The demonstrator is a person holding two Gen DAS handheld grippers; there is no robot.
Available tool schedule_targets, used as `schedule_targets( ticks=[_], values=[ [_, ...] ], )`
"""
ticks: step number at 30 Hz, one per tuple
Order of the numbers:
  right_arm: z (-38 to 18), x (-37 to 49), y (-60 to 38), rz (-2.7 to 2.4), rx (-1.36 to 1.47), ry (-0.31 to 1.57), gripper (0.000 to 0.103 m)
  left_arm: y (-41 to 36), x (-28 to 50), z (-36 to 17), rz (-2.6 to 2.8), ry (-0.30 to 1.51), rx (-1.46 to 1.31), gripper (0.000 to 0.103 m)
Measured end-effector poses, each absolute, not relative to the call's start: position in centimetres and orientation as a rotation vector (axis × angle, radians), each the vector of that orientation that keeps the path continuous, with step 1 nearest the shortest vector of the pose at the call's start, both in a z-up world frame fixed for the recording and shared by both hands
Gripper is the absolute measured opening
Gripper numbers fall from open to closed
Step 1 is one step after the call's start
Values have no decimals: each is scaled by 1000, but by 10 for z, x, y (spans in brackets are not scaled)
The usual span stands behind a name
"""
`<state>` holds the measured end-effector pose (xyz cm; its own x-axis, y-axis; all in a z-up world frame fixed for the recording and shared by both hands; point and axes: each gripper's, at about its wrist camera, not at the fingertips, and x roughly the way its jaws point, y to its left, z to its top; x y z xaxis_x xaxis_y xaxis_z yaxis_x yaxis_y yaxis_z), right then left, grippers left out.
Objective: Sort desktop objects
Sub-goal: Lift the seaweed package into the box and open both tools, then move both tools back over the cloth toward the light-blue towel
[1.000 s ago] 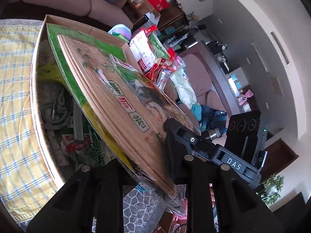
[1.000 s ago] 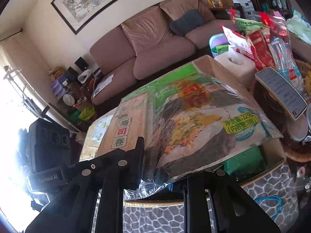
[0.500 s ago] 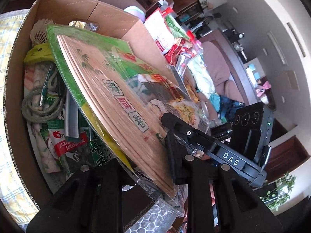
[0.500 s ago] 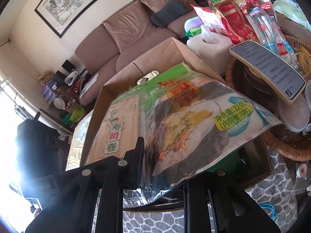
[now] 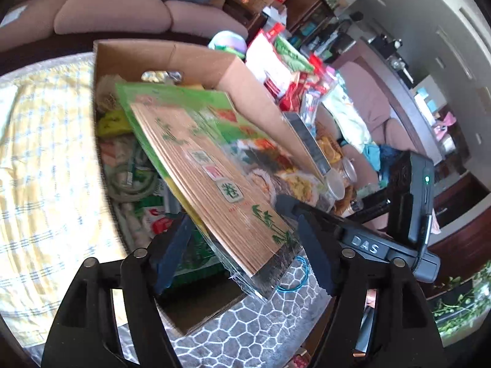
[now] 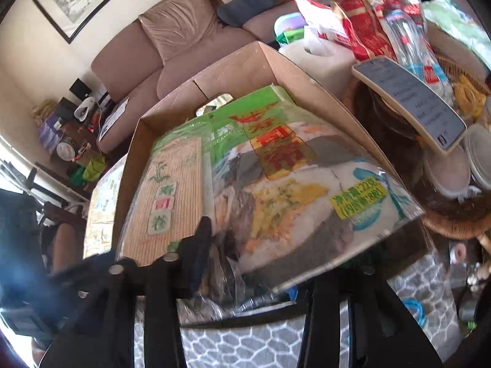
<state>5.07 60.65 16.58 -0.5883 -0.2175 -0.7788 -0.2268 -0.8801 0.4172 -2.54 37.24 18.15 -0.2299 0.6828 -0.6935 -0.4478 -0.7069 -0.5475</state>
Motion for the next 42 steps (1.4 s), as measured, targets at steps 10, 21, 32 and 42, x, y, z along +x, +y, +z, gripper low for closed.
schedule_targets(
  ticks=[10, 21, 32, 42],
  values=[
    [204, 91, 595, 2689, -1421, 624, 63, 345, -14, 204, 2030, -267, -1290, 74],
    [194, 67, 539, 2704, -1490, 521, 84, 329, -5, 199, 2026, -178, -1310, 103],
    [216, 65, 489, 2708, -1436, 315, 103, 267, 1, 214, 2130, -97, -1301, 103],
    [238, 61, 430, 2749, -1415, 197, 103, 184, -7, 218, 2189, -148, -1308, 103]
  ],
)
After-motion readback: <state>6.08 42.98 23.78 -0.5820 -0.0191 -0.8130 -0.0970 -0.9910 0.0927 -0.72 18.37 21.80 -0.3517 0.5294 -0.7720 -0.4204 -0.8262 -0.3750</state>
